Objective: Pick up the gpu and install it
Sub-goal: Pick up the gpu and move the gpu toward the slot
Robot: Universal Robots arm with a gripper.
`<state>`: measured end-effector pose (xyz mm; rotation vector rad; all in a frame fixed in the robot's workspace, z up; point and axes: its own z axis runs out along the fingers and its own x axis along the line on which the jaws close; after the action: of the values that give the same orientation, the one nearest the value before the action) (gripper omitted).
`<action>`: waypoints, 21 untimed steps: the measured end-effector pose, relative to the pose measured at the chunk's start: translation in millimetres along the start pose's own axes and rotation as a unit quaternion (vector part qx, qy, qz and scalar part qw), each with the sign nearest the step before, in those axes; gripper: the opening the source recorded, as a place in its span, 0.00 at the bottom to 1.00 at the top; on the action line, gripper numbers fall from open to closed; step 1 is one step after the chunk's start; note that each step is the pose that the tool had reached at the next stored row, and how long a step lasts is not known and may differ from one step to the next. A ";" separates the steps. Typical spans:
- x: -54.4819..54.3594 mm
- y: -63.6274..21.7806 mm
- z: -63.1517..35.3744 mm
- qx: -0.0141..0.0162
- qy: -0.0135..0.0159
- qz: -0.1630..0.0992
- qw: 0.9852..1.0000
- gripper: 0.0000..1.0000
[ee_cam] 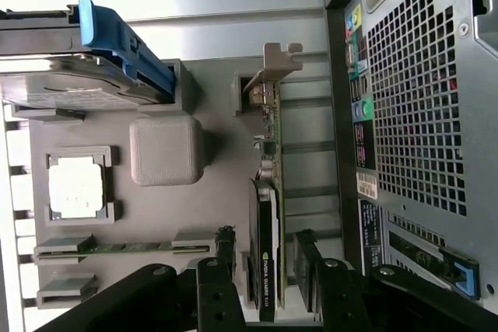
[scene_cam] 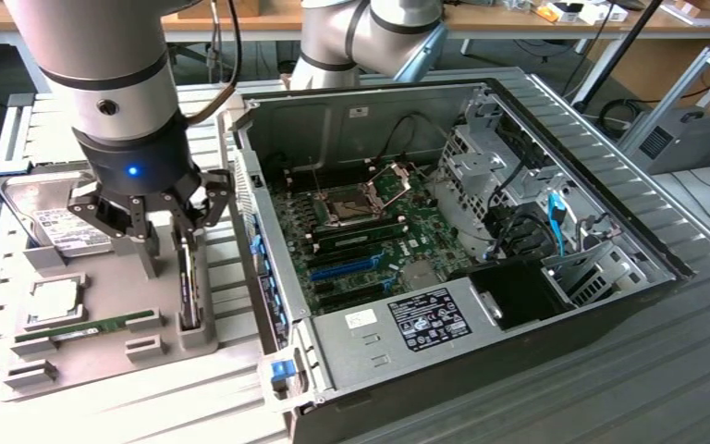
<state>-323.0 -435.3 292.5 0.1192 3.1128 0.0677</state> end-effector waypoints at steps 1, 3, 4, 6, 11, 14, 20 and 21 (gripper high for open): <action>-0.1 0.0 0.5 0.000 0.000 0.000 1.000 0.44; -0.1 -0.1 0.6 0.000 0.000 0.000 1.000 0.44; -0.1 -0.1 0.6 0.000 0.000 0.000 1.000 0.44; -1.2 0.0 0.9 0.000 0.000 0.000 1.000 0.44; -3.1 -1.2 3.0 0.000 0.000 0.000 1.000 0.44; -3.4 -4.9 3.7 0.000 0.000 0.000 1.000 0.44; -3.2 -6.7 14.1 0.000 0.000 0.000 1.000 0.44; -3.2 -6.8 16.0 0.000 0.000 0.000 1.000 0.44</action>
<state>-319.9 -441.6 276.3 0.1191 3.1132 0.0678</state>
